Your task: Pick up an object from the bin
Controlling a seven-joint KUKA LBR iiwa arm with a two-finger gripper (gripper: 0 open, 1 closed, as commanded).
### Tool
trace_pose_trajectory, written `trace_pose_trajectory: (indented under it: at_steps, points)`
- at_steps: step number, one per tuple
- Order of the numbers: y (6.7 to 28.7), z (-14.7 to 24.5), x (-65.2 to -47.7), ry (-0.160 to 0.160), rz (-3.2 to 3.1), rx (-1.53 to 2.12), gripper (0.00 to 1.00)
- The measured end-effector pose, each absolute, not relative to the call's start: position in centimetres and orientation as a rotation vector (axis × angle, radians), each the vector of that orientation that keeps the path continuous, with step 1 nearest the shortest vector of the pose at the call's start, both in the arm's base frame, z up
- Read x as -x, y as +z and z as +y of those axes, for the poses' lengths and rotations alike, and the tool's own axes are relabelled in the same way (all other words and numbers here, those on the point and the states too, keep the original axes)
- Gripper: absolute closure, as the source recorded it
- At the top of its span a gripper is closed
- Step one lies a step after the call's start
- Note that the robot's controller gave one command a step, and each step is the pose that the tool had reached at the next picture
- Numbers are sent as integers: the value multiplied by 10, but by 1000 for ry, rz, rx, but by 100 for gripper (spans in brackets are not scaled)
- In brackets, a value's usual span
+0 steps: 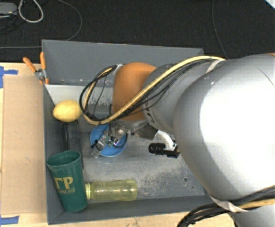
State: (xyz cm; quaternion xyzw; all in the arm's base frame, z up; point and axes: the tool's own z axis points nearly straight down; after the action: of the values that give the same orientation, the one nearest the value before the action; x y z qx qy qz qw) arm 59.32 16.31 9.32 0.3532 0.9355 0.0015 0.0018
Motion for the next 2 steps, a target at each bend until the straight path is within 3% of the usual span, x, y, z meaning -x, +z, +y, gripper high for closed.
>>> trace_pose_trajectory:
  at_steps: [1,2]
  points:
    - [109,155,-565,-1,3083,-620,0]
    - [67,160,-590,1,3041,-783,0]
